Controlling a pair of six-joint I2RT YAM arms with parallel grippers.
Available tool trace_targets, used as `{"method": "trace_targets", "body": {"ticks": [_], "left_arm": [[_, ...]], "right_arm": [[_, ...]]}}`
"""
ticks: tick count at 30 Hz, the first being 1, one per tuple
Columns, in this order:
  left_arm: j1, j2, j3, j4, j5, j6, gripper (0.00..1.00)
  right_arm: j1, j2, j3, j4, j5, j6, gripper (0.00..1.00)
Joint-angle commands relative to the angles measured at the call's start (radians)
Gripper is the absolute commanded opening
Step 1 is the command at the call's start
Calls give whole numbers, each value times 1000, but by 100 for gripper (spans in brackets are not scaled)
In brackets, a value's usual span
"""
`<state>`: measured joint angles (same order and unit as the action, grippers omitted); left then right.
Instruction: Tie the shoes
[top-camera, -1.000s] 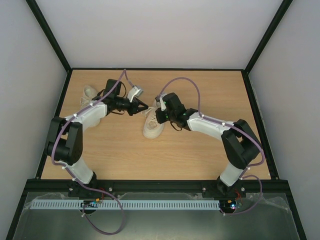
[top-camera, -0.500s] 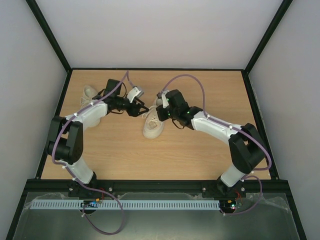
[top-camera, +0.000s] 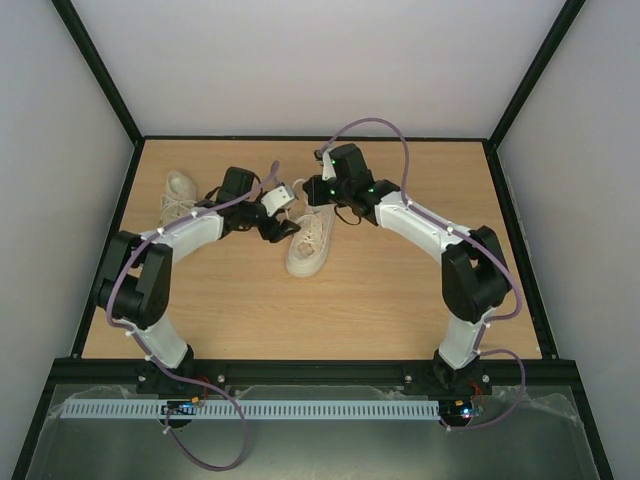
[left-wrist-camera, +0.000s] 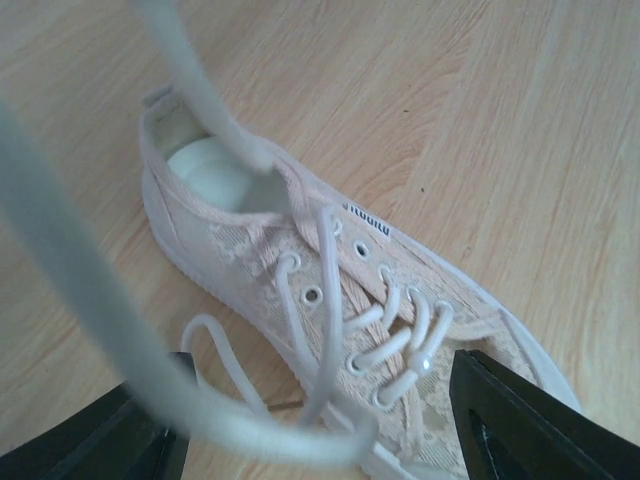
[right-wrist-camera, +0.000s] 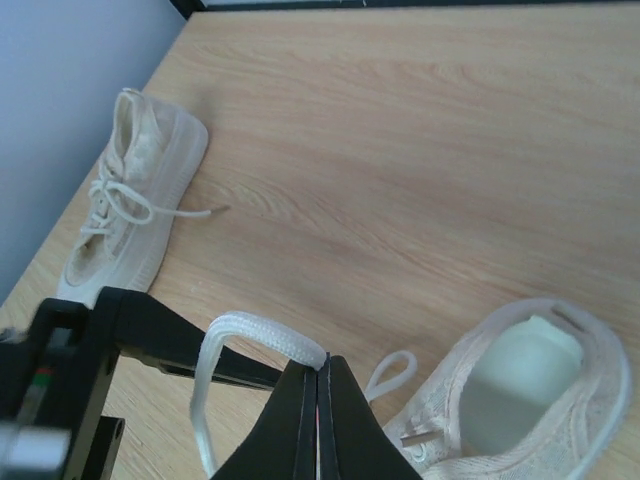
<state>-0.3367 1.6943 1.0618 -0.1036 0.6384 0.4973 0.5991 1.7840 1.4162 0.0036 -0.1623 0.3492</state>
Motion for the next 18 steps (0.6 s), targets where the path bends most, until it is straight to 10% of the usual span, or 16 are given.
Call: {"method": "trace_targets", "body": {"ticks": [1, 14, 18], "left_arm": [[-13, 31, 10, 104, -74, 13, 70], [-52, 80, 8, 112, -109, 120, 43], [-59, 72, 13, 111, -104, 113, 19]], "right_arm": [[-20, 46, 35, -48, -53, 101, 1], [-59, 77, 24, -5, -181, 321, 1], [-59, 74, 19, -34, -197, 348, 1]]}}
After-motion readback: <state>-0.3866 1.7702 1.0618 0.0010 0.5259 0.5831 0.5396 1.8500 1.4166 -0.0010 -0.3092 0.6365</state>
